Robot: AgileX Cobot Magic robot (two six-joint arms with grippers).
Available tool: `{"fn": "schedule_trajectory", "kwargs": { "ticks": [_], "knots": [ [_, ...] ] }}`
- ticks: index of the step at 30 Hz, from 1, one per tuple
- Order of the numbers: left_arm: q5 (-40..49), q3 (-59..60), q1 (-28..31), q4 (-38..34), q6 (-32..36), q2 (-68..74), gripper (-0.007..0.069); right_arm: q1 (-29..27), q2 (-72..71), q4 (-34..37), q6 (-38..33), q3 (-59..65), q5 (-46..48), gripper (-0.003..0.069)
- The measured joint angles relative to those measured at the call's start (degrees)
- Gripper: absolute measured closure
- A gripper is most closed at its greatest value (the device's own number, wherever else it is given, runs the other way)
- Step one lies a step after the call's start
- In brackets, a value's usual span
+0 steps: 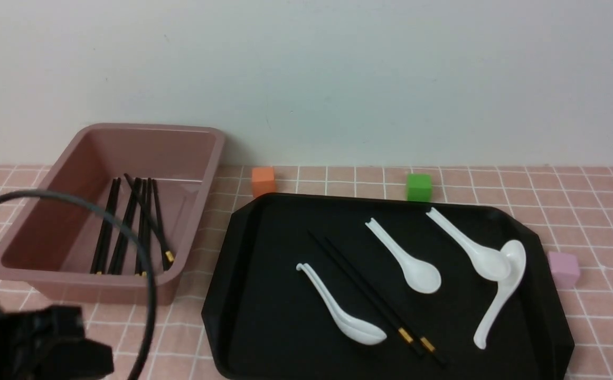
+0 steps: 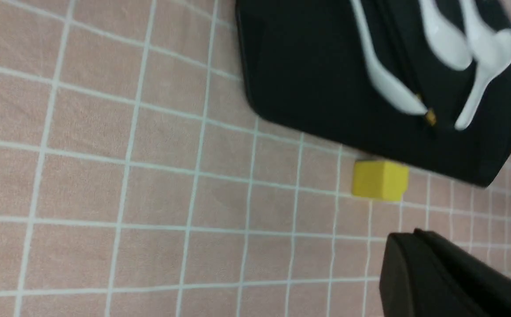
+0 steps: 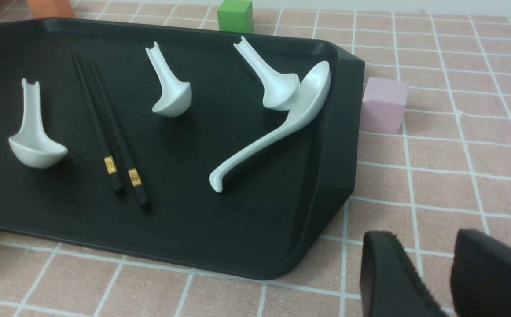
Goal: On pink tablecloth take chopsticks from black tray and put them in box.
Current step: 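Reach over to the black tray and grasp a pair of chopsticks with the left gripper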
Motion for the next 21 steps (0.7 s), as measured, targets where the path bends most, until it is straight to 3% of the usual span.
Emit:
{"fn": "schedule_trajectory", "kwargs": {
  "ticks": [2, 6, 9, 13, 19, 21],
  "knots": [
    [1.1, -5.2, -0.3, 0.2, 2.3, 10.2, 0.0631, 0.0, 0.0, 0.0, 0.0, 0.0, 0.0, 0.0419],
    [-0.9, -13.6, -6.7, 3.1, 2.2, 23.5, 0.0637, 0.0, 0.0, 0.0, 0.0, 0.0, 0.0, 0.0419],
    [-5.3, -23.1, -20.6, 9.6, -5.4, 34.6, 0.0637, 0.0, 0.0, 0.0, 0.0, 0.0, 0.0, 0.0419],
    [-4.7, -36.0, -34.2, 17.0, -15.2, 47.2, 0.0637, 0.0, 0.0, 0.0, 0.0, 0.0, 0.0, 0.0419],
    [0.3, -57.4, -48.8, 24.9, -24.3, 61.7, 0.0637, 0.0, 0.0, 0.0, 0.0, 0.0, 0.0, 0.0419],
    [2.5, -61.4, -50.3, 25.7, -26.1, 64.2, 0.0637, 0.0, 0.0, 0.0, 0.0, 0.0, 0.0, 0.0419]
  ]
}}
